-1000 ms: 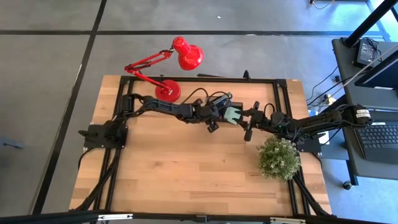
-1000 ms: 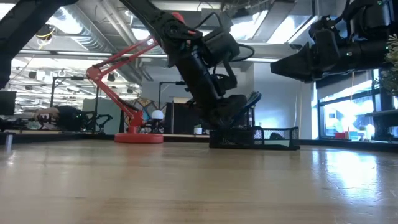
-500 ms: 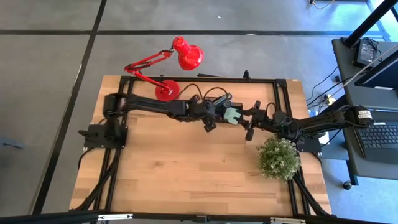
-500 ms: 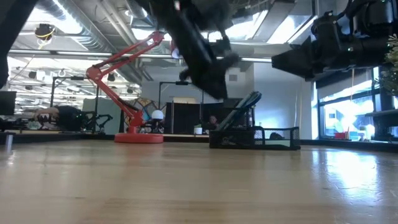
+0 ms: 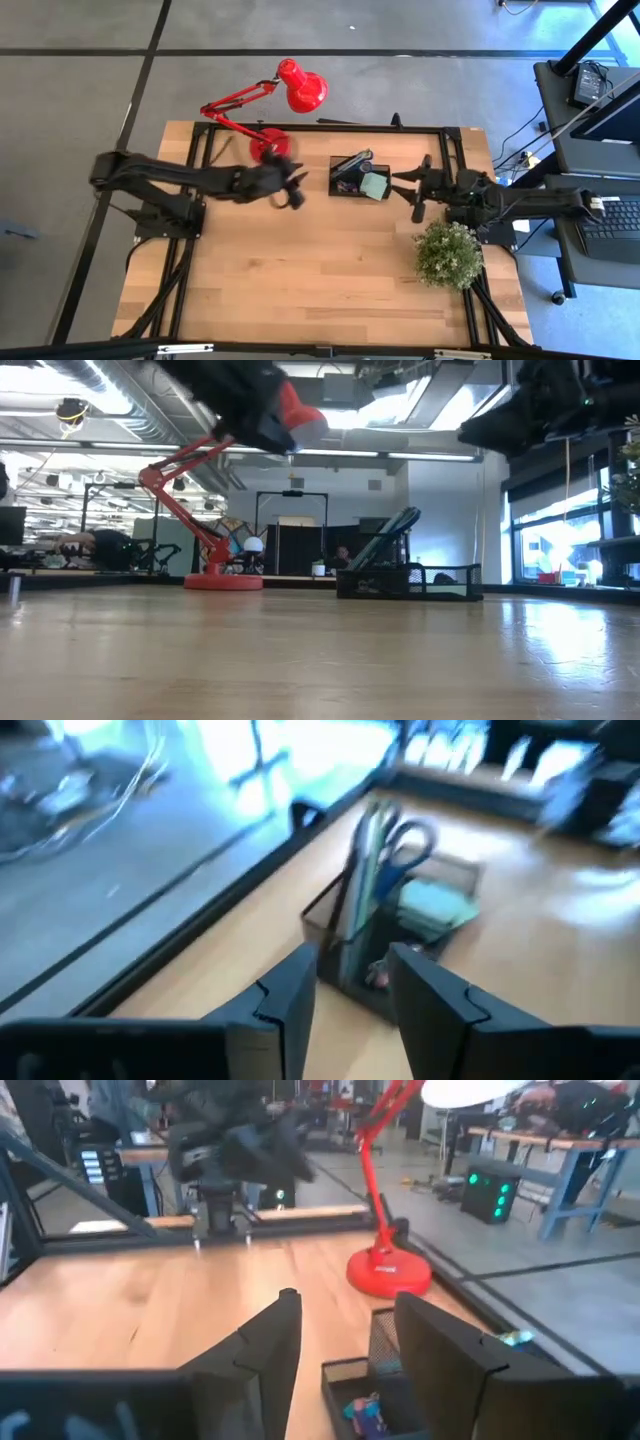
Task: Pick and place office supplies into organizer
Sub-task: Return to Home Position
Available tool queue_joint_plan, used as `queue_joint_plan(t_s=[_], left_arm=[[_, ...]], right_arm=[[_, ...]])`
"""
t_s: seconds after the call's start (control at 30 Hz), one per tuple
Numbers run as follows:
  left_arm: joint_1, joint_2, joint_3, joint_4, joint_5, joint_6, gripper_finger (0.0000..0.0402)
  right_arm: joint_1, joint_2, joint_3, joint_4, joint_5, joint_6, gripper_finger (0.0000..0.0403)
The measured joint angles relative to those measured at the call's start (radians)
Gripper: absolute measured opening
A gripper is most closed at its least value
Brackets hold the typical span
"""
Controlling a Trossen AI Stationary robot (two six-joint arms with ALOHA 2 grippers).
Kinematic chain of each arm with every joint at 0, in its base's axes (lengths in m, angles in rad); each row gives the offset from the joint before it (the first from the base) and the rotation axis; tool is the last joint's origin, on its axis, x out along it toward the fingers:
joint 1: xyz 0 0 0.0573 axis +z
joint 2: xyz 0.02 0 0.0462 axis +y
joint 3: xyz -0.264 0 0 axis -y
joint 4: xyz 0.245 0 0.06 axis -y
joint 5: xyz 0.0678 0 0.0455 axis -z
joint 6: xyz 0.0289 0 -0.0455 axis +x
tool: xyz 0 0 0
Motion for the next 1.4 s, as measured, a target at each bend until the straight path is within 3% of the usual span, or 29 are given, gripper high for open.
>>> queue_joint_plan(t_s=[0.2, 0.4, 0.63, 0.97, 1.2, 1.4], left_arm=[[-0.036, -0.28, -0.354, 0.376, 0.077, 0.098, 0.0123], [-0.051, -0.496, -0.549, 0.468, 0.109, 0.129, 0.0114], [-0.048, -0.688, -0.657, 0.467, 0.108, 0.153, 0.0101], [-0.048, -0.9, -0.78, 0.461, 0.095, 0.217, 0.0098], [-0.048, -1.032, -0.871, 0.442, 0.006, 0.228, 0.0097], [-0.048, -1.137, -0.871, 0.298, -0.094, 0.222, 0.0097]], right_arm=[[-0.008, -0.213, -0.054, -0.112, 0.081, -0.022, 0.0166], [-0.008, -0.379, -0.084, -0.161, 0.097, -0.031, 0.0166], [-0.008, -0.513, -0.087, -0.334, 0.097, -0.005, 0.0166], [-0.008, -0.511, -0.086, -0.35, 0.097, -0.025, 0.0166], [-0.008, -0.511, -0.086, -0.351, 0.097, -0.029, 0.0166], [-0.009, -0.511, -0.086, -0.353, 0.097, -0.029, 0.0166]])
